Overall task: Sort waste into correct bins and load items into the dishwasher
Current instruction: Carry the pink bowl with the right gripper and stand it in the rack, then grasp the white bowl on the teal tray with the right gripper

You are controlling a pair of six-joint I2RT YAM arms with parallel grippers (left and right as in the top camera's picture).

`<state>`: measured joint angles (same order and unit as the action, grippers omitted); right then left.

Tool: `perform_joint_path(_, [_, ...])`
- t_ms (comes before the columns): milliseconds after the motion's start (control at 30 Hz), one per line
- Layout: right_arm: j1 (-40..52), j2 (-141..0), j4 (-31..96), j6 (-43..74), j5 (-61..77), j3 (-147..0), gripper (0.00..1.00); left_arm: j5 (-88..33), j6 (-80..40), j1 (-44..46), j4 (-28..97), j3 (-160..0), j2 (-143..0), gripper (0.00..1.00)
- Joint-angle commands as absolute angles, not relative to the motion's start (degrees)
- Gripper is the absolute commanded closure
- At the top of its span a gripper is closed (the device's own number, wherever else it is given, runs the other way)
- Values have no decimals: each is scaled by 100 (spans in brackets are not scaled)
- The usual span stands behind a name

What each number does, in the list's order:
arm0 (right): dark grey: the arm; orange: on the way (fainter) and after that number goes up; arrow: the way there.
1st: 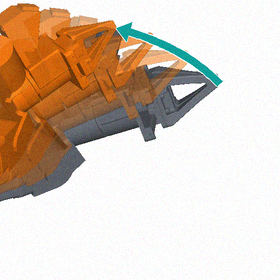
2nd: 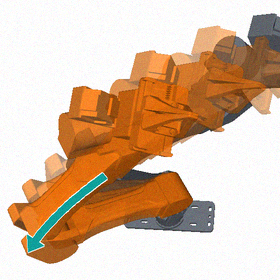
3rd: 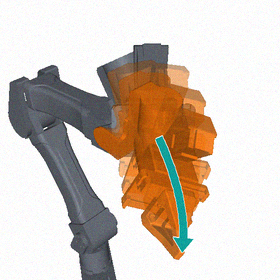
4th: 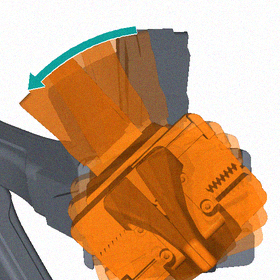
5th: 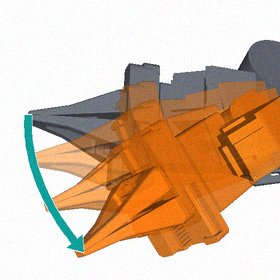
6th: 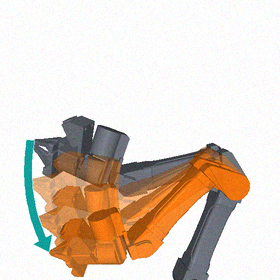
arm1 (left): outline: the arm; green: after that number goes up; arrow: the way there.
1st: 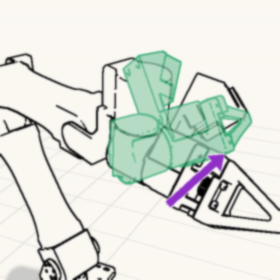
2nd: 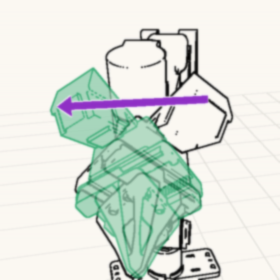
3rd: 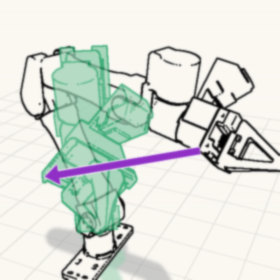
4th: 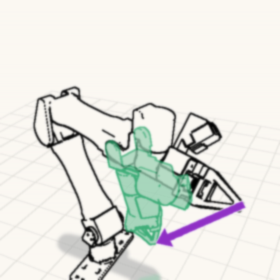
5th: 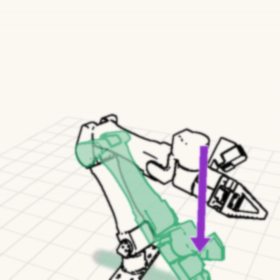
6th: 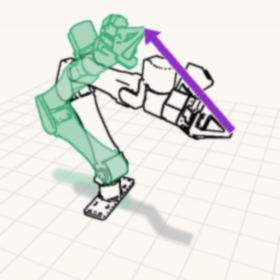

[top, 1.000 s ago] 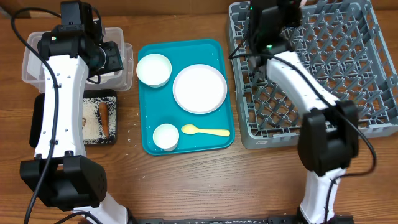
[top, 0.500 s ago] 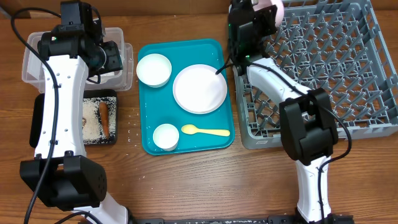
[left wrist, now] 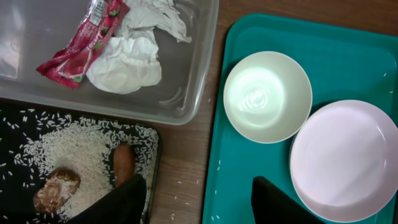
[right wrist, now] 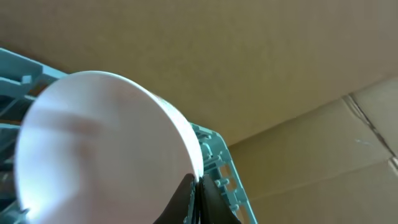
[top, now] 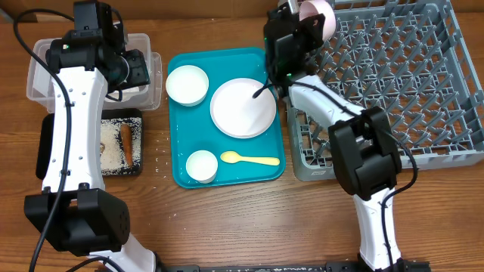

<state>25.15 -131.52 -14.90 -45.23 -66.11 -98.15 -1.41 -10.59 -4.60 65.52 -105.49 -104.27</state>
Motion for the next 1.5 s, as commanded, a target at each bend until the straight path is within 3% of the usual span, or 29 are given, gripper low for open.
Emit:
perform_joint_path(0, [2805, -13218, -1439, -4523, -7150, -9865, 96, -89, -1087, -449, 6521, -10586, -10451, 43])
perform_joint_path(67, [2912, -13218, -1347, -4521, -7199, -9865, 95, -86, -1087, -449, 6523, -10586, -10451, 43])
perform_joint_path(200, [3063, -13218, -1319, -4521, -7199, -9865, 80, -82, -1072, -449, 6521, -10586, -10451, 42])
perform_joint_path(367, [3122, -13216, -1367, -4224, -7201, -9865, 70, -60, -1072, -449, 6504, -10586, -10451, 41])
perform_joint_path(400, [3122, -13214, -1426, -4042, -7271, -9872, 63, -60, -1072, -449, 6501, -10586, -10451, 41])
perform_joint_path(567, [3168, -12945, -2298, -4069, -7535, -9876, 59, 3, -1074, -460, 6453, -10586, -10451, 40])
perform_joint_path(800, [3754, -12444, -2154, -3889, -6963, -9876, 56, -3, -1076, -738, 6405, -10589, -10451, 39])
perform_joint_path(933, [4014, -12429, -797, -2840, -6042, -9876, 51, -3, -1076, -996, 6447, -10589, -10451, 39])
perform_joint_path(1067, [4213, -12300, 1391, -834, -4123, -9909, 35, -110, -1074, -1308, 6521, -10589, -10451, 39])
perform_joint_path(1200, [4259, -12097, 2458, 211, -1914, -10156, 40, -106, -1026, -1428, 6563, -10589, -10451, 39])
perform_joint_path(1333, [4189, -11979, 2751, 1739, -261, -10285, 40, -106, -963, -1431, 6602, -10586, -10451, 39])
perform_joint_path(1467, [4158, -11977, 2609, 2429, 539, -10307, 42, -108, -963, -1420, 6632, -10586, -10451, 38])
